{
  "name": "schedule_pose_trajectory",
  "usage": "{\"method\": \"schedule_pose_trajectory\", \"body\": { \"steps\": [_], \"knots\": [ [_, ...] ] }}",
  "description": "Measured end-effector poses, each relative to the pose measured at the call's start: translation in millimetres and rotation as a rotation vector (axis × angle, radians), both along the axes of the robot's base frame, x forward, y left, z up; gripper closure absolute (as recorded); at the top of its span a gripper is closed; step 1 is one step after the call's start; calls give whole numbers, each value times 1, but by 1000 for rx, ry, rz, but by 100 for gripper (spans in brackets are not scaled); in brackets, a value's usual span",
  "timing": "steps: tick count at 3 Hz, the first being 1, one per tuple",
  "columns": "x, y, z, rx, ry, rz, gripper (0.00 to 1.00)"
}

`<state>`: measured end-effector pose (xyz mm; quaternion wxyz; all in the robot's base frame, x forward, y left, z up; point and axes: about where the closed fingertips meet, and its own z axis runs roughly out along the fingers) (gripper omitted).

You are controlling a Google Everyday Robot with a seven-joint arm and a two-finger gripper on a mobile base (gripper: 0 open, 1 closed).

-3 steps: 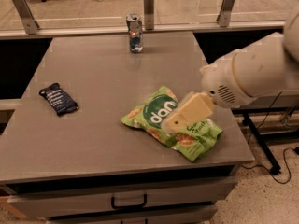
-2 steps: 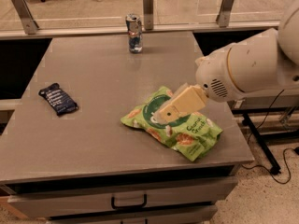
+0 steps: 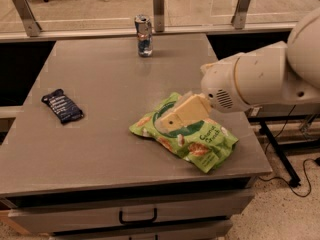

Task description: Move rxbar blueberry near redbull can

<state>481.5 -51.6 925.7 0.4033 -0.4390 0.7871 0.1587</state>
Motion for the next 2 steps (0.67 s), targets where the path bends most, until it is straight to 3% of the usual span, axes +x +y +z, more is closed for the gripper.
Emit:
{"method": "schedule_pose_trajectory", "body": {
  "steps": [1, 2],
  "knots": [
    [0, 33, -7, 103, -65, 14, 0],
    [-12, 72, -14, 146, -120, 30, 0]
  ]
}}
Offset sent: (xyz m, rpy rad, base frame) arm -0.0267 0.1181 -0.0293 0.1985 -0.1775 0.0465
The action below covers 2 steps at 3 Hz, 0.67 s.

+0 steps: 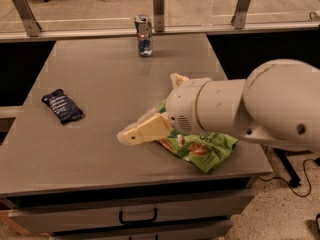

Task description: Move rxbar blueberry near redbull can

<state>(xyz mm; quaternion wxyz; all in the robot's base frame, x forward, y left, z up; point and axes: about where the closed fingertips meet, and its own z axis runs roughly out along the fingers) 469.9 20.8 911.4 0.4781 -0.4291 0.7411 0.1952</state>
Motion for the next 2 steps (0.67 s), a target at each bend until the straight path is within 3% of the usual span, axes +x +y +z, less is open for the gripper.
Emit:
{"method": "schedule_pose_trajectory", "body": {
  "steps": [1, 2],
  "knots": [
    [-10, 34, -20, -27, -27, -19, 0],
    [-12, 73, -34, 28, 15, -23, 0]
  ]
}}
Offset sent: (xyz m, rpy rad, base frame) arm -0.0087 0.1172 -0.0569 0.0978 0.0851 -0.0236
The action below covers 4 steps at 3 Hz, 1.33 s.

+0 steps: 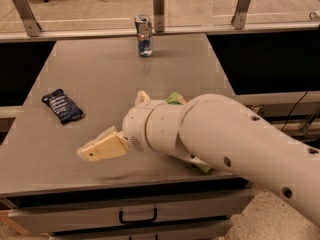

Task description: Move rxbar blueberry near redbull can

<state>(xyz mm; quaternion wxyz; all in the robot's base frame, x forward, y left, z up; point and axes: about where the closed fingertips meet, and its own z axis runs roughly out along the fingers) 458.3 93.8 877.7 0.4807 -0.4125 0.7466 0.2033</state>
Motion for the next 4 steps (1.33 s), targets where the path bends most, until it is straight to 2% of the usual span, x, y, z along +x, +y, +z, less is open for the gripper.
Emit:
{"method": "schedule_pose_trajectory", "body": {
  "steps": [1, 2, 4],
  "knots": [
    [0, 0, 0, 0, 0, 0, 0],
    [1, 24, 3, 44, -8, 9, 0],
    [-2, 64, 17, 88, -77, 35, 0]
  ]
}}
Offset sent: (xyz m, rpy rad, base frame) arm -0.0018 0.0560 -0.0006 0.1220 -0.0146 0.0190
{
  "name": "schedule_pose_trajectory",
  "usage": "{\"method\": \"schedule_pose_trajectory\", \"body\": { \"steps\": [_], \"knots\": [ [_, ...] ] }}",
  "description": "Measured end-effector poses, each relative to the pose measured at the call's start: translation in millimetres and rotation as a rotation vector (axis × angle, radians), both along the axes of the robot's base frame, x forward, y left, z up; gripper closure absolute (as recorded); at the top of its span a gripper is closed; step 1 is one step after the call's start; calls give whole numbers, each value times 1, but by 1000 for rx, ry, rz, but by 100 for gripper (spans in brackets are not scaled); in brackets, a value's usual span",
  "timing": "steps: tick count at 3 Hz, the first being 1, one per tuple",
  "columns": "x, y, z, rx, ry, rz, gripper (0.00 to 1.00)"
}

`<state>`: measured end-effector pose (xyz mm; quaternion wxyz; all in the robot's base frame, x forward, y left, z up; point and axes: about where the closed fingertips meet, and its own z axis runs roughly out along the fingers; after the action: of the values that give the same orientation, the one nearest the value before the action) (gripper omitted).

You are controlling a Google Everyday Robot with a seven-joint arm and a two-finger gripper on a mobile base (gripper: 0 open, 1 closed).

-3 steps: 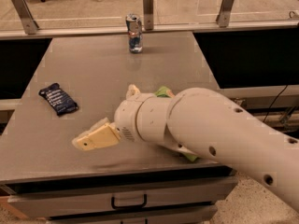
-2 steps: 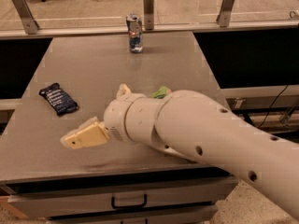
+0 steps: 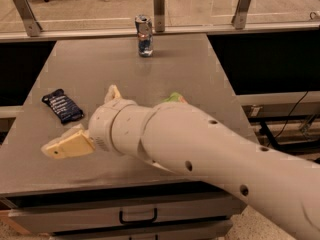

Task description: Move rxbar blueberry near redbull can

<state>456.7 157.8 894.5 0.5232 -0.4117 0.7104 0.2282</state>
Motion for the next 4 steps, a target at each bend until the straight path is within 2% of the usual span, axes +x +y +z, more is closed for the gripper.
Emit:
{"method": "schedule_pose_trajectory", "body": {
  "steps": [1, 2, 3, 4],
  "knots": [
    [5, 12, -11, 6, -11, -3, 0],
    [17, 13, -18, 19, -17, -5, 0],
    [29, 20, -14, 33, -40, 16, 0],
    [37, 29, -15, 38, -43, 21, 0]
  ]
}}
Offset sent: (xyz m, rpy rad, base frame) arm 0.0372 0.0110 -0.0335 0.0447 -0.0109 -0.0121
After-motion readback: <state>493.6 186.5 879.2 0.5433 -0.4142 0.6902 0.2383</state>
